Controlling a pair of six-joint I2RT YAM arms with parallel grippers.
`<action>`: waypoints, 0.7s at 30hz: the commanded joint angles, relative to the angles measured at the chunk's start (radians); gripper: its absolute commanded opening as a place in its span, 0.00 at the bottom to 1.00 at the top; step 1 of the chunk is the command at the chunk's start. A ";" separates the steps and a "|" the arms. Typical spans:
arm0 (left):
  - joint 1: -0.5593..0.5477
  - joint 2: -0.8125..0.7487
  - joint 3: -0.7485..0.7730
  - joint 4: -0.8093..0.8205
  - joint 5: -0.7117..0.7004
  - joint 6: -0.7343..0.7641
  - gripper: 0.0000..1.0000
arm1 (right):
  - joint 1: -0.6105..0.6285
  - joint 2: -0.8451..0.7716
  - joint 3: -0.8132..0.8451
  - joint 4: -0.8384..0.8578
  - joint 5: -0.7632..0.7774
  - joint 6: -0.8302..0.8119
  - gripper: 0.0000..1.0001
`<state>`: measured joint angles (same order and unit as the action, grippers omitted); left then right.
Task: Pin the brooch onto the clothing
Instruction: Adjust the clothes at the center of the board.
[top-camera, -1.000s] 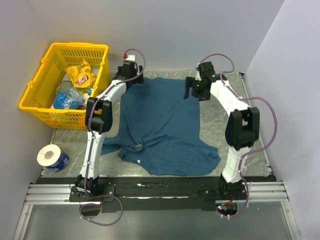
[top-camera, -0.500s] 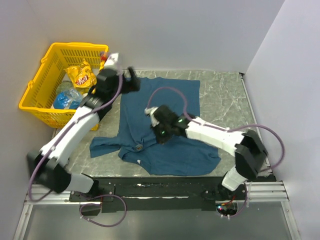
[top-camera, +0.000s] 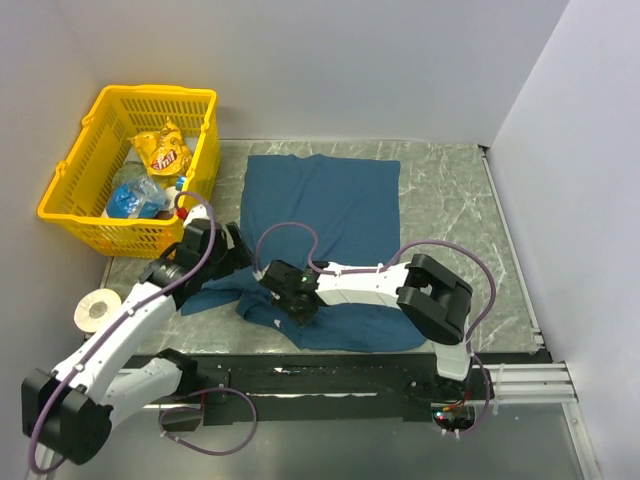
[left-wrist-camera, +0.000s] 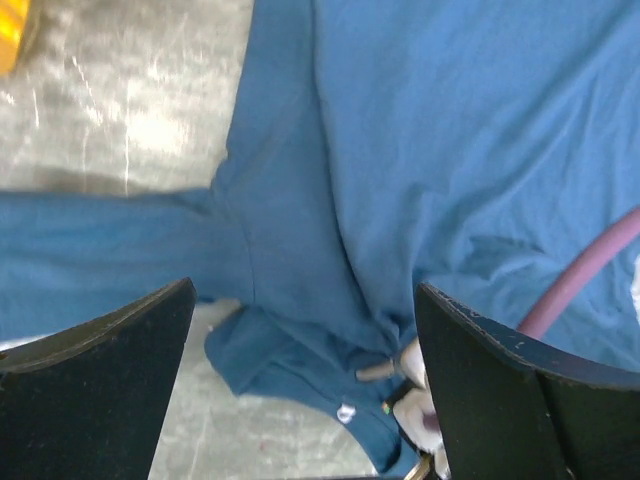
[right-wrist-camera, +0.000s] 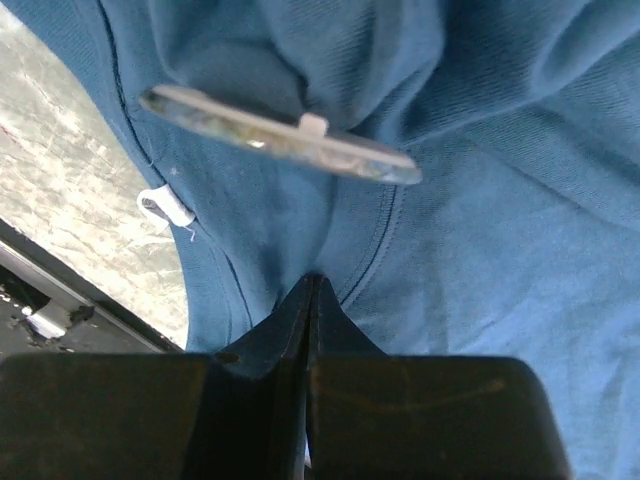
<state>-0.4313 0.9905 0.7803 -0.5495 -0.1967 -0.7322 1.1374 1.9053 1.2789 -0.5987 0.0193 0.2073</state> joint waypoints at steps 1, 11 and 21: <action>0.008 -0.044 -0.024 -0.029 0.025 -0.081 0.96 | 0.030 0.008 0.002 -0.085 0.001 -0.009 0.00; 0.009 0.005 -0.062 -0.081 0.082 -0.067 0.92 | 0.045 -0.078 -0.153 -0.298 -0.056 0.062 0.00; 0.009 0.169 -0.088 -0.061 0.043 -0.090 0.54 | 0.033 -0.202 -0.196 -0.337 0.028 0.152 0.00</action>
<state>-0.4248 1.1027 0.7059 -0.6151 -0.1307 -0.7971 1.1748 1.7847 1.1057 -0.8497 -0.0280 0.3099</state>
